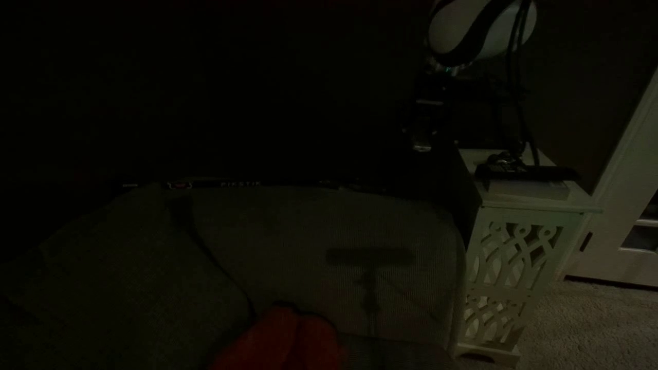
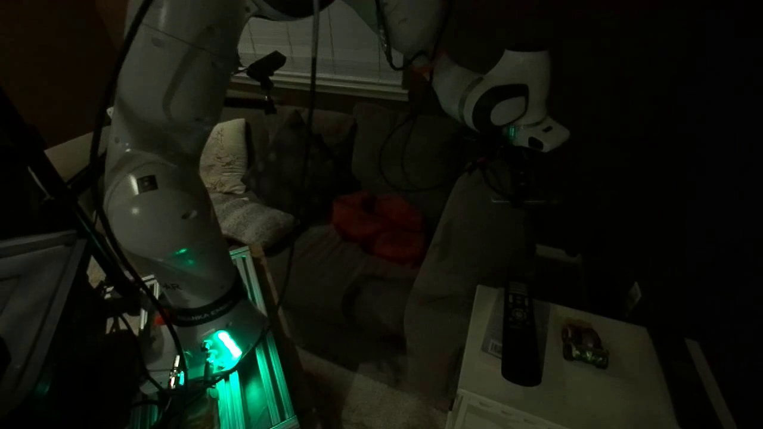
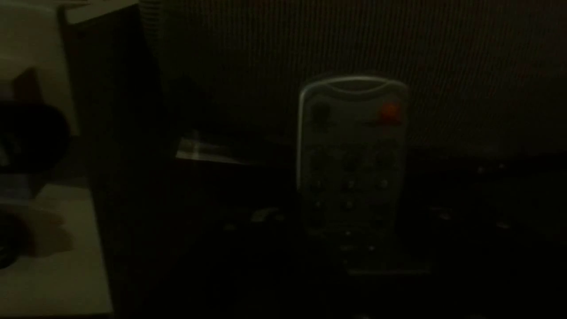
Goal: Put the grey remote control on top of the white shelf.
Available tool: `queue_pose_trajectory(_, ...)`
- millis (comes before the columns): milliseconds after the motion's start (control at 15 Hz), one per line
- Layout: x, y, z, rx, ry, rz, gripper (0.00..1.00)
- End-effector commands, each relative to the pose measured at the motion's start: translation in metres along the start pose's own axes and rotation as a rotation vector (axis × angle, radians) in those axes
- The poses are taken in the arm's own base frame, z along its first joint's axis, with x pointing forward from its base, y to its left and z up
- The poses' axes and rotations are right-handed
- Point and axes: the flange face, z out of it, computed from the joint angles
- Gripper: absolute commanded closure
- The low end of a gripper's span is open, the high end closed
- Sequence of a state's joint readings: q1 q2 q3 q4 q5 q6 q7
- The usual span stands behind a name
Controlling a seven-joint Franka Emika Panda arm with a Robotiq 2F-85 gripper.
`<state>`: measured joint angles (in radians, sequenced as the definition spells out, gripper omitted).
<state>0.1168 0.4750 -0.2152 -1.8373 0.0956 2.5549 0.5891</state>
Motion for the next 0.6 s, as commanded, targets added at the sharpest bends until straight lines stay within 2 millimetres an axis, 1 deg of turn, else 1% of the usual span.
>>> queue_pose_trajectory(0,0.009,0.084,-0.038,-0.043,0.005,0.144,0.71)
queue_pose_trajectory(133,0.013,0.138,-0.045,-0.086,-0.014,0.241,0.71)
queue_pose_trajectory(333,0.018,0.225,-0.050,-0.130,-0.041,0.420,0.71)
queue_pose_trajectory(400,0.033,0.191,-0.037,-0.118,-0.023,0.334,0.71)
queue_pose_trajectory(467,0.034,0.210,-0.038,-0.126,-0.027,0.354,0.46)
queue_pose_trajectory(533,0.036,0.215,-0.038,-0.126,-0.027,0.358,0.46)
